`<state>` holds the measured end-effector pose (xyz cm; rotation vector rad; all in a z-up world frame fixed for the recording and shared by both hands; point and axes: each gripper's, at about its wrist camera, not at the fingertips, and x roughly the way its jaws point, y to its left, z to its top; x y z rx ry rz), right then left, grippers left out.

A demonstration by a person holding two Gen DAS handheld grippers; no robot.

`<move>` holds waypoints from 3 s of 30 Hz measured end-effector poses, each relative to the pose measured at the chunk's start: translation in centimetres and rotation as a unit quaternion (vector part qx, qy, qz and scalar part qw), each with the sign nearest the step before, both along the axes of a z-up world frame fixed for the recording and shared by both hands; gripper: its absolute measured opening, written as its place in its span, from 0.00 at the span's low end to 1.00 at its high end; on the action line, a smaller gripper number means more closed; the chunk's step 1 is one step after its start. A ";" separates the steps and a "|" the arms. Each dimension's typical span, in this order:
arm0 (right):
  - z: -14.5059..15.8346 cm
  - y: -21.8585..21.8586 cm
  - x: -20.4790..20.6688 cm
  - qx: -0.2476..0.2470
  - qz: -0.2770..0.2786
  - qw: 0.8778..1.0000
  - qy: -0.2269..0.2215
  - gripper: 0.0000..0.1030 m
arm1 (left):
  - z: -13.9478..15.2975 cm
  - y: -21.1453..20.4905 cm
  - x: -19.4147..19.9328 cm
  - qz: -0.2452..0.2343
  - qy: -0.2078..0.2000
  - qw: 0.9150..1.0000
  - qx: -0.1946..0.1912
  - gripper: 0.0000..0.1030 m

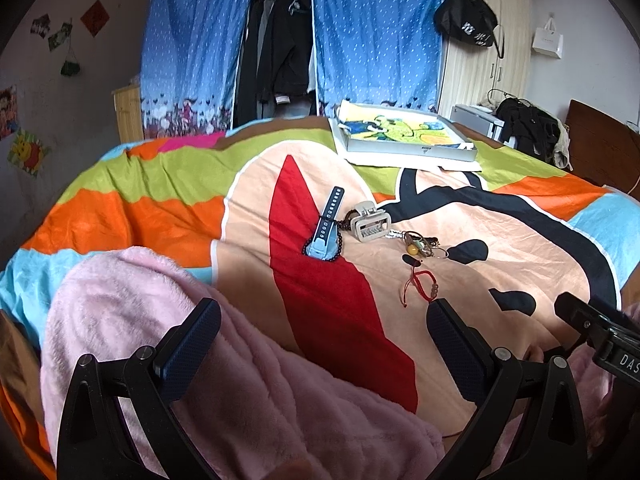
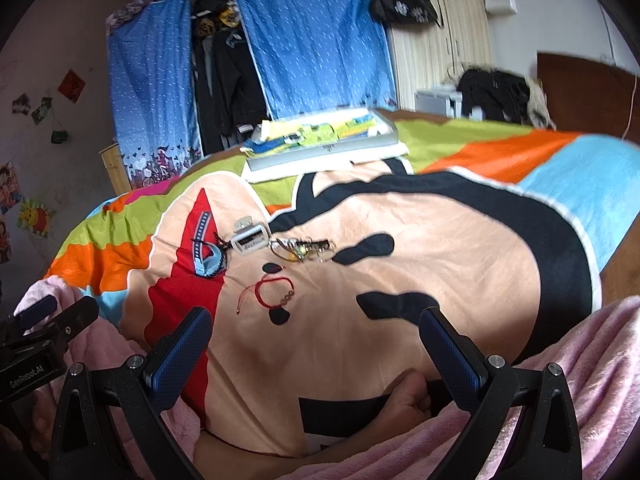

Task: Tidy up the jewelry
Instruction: 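Lower the right tool to the red string bracelet while the left tool reaches the grey watch, then close the right tool on the red bracelet while the left tool grasps the grey watch strap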

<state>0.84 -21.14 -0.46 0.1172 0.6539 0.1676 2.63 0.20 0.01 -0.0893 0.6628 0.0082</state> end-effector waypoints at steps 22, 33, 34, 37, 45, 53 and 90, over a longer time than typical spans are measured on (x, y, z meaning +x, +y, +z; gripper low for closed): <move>-2.6 0.3 13.5 0.000 0.119 0.984 0.135 1.00 | -2.3 4.9 16.4 -0.035 0.184 0.981 -0.055 0.98; -7.5 2.6 17.7 0.005 0.177 0.962 0.210 0.76 | -5.4 4.4 21.4 -0.035 0.218 0.975 -0.036 0.88; -7.9 3.0 18.0 -0.001 0.183 0.959 0.214 0.72 | -5.6 4.4 21.7 -0.032 0.219 0.975 -0.036 0.82; -8.9 3.8 18.7 -0.014 0.196 0.955 0.224 0.60 | -6.2 4.8 22.1 -0.020 0.213 0.976 -0.036 0.72; -11.2 4.4 20.4 -0.007 0.198 0.947 0.254 0.45 | -7.5 4.3 23.2 -0.027 0.233 0.971 -0.043 0.48; -11.6 5.3 22.1 0.010 0.197 0.948 0.250 0.24 | -8.2 4.4 23.6 -0.029 0.244 0.968 -0.057 0.22; -6.2 5.3 21.1 0.096 0.189 0.969 0.124 0.04 | -3.6 2.0 20.3 -0.084 0.126 0.987 -0.061 0.02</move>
